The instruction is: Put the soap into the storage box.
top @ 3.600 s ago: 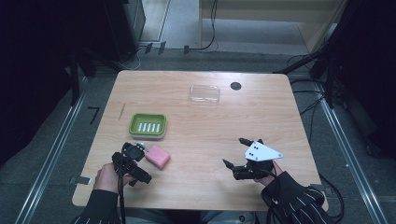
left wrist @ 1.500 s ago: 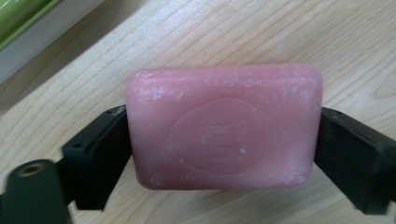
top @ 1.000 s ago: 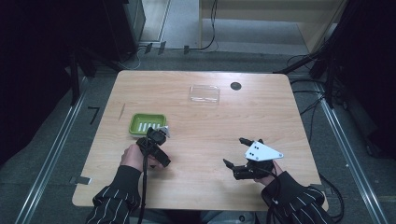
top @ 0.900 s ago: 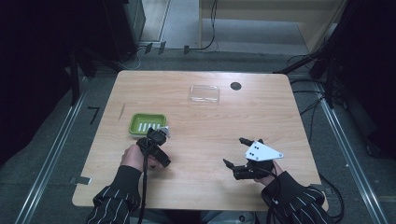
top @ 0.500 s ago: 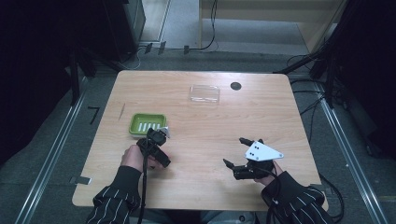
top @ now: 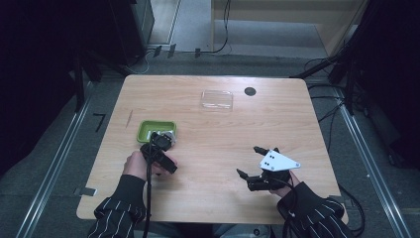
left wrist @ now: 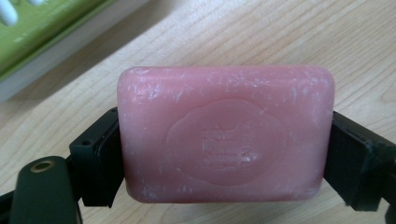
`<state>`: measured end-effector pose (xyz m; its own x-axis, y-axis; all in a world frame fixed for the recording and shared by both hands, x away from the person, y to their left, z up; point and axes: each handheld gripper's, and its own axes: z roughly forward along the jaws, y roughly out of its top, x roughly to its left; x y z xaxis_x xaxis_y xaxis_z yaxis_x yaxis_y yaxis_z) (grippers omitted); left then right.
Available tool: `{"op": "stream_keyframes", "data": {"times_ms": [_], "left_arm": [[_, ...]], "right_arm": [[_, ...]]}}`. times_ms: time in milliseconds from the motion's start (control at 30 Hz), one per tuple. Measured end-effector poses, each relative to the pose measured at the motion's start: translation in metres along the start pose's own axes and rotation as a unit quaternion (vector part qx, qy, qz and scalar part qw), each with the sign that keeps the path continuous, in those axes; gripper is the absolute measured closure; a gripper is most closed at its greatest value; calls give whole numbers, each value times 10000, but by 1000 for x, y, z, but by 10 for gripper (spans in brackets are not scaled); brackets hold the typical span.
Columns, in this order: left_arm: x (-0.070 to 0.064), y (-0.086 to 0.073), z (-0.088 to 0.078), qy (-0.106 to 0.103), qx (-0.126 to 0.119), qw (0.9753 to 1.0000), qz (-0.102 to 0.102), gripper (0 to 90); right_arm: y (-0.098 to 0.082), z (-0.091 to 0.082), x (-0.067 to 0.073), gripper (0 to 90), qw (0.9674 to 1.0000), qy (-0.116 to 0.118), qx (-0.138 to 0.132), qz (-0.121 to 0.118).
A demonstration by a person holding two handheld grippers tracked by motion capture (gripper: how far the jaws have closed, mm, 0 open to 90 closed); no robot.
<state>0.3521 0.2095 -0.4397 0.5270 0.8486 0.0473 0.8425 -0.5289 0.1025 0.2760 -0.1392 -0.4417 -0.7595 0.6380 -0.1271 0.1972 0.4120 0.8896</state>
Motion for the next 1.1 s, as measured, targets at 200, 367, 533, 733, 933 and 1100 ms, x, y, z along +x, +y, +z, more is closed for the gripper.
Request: {"op": "stream_keyframes", "data": {"times_ms": [200, 367, 533, 733, 933, 1100], "left_arm": [[7, 3, -6, 31, -128, 9999, -105, 137], [14, 5, -10, 58, -177, 9996, -202, 137], [17, 8, -15, 31, -243, 9994, -243, 138], [23, 11, -18, 64, -281, 9991, -316, 138], [29, 14, -20, 61, -341, 9986, -411, 138], [35, 16, -24, 73, -438, 9976, -536, 138]], "right_arm": [[0, 0, 0, 137, 10000, -2, 2, 0], [0, 0, 0, 137, 10000, -4, 16, 10], [0, 0, 0, 137, 10000, -10, 9, 11], [0, -1, 0, 137, 10000, -11, 10, 21], [0, 0, 0, 137, 10000, -15, 13, 21], [0, -1, 0, 137, 10000, -15, 13, 22]]}}
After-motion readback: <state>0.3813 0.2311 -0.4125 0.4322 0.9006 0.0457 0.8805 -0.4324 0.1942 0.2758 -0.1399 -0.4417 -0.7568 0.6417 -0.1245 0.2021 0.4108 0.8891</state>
